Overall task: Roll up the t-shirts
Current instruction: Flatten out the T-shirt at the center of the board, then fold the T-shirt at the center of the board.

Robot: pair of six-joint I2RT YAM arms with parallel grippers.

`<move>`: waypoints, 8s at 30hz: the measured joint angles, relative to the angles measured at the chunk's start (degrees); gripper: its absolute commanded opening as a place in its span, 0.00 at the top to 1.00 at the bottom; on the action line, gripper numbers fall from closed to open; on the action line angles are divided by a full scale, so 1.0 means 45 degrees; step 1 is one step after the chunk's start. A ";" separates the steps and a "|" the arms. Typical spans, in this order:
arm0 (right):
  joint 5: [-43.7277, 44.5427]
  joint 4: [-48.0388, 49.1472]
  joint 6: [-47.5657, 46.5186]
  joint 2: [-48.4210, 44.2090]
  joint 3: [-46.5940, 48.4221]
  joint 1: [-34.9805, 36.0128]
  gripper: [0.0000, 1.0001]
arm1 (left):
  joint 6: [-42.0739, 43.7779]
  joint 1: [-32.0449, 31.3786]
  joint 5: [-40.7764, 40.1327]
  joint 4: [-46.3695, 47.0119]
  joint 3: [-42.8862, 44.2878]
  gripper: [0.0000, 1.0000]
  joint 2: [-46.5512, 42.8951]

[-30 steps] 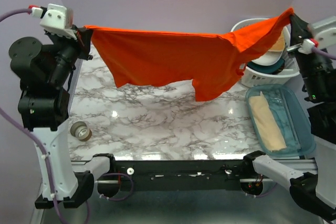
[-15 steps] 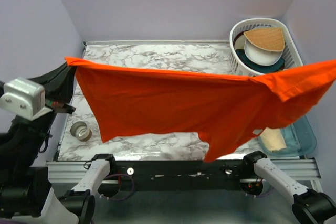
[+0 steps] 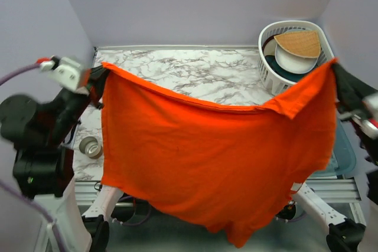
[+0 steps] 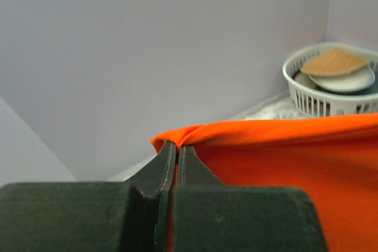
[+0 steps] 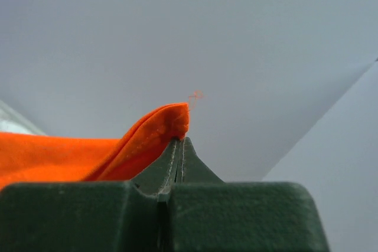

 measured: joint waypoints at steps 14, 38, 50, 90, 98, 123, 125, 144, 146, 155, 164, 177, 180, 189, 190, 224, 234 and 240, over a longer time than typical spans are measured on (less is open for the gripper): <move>-0.1355 0.4265 -0.0087 0.6028 -0.9020 0.0000 0.99 | 0.1933 0.0010 0.1078 0.2637 -1.0200 1.00 0.5178; 0.1219 0.5382 -0.0884 1.9739 0.2521 -0.0933 0.99 | 0.1501 0.0500 -0.1030 0.3997 -0.1715 1.00 1.5956; 0.1122 0.4969 -0.1137 1.9788 0.2079 -0.0913 0.99 | 0.2103 0.0408 -0.1166 0.3565 -0.1569 1.00 1.5990; -0.0816 0.1248 0.1588 0.9457 -0.8641 -0.0539 0.99 | 0.8757 0.0967 -0.0942 0.0418 -0.4012 1.00 1.4518; -0.1200 0.0733 0.1535 0.8544 -0.9573 -0.0457 0.99 | 0.9340 0.0967 -0.1243 0.0238 -0.5110 1.00 1.4158; -0.2084 -0.0743 0.0670 1.0584 -0.6669 -0.0665 0.58 | 0.8242 0.0967 -0.1127 -0.2239 -0.1141 0.70 1.4562; -0.1909 -0.0568 0.0583 1.1599 -0.6033 -0.0690 0.59 | 0.7587 0.0724 -0.1035 -0.1909 -0.1059 0.74 1.4814; 0.0748 -0.1185 -0.0991 1.7903 -0.0962 -0.1783 0.72 | 0.3123 0.0214 -0.2861 0.0457 -0.1248 0.87 1.7660; 0.0826 -0.1477 -0.1326 1.8268 -0.0529 -0.1807 0.72 | 0.2939 0.0180 -0.3065 0.0534 -0.1122 0.87 1.7811; 0.0855 -0.2123 -0.2215 1.8933 0.0024 -0.1797 0.73 | 0.2608 0.0121 -0.3648 0.0767 -0.1025 0.87 1.7874; 0.0476 -0.2195 -0.2341 1.8229 -0.0155 -0.1792 0.73 | 0.2385 0.0126 -0.3541 0.0772 -0.1035 0.89 1.7811; 0.0495 -0.2812 -0.4119 1.8423 -0.0631 -0.1491 0.77 | 0.1967 -0.0102 -0.3016 0.0869 -0.0010 1.00 1.8025; 0.0996 -0.2837 -0.4396 1.9263 -0.0136 -0.1481 0.79 | 0.1919 -0.0155 -0.3419 0.0869 0.0005 1.00 1.8355; 0.2497 -0.2919 -0.5217 2.1002 0.2244 -0.1433 0.82 | 0.1933 -0.0087 -0.4716 0.1039 0.0024 1.00 1.8549; 0.2579 -0.2909 -0.5270 2.1143 0.2453 -0.1433 0.82 | 0.1933 -0.0058 -0.4833 0.1069 0.0024 1.00 1.8549; -0.2769 -0.2880 -0.4449 1.4124 -0.3594 0.2380 0.57 | -0.3274 -0.1812 0.1603 0.3439 -0.6178 0.66 1.3240; -0.2846 -0.3575 -0.4143 1.6786 -0.2438 0.2749 0.57 | -0.3575 -0.1316 0.1297 0.4090 -0.8369 0.66 1.1162; -0.2127 -0.3551 -0.4090 1.7194 -0.2361 0.2739 0.57 | -0.3439 -0.0937 0.1258 0.4439 -0.8835 0.66 1.0200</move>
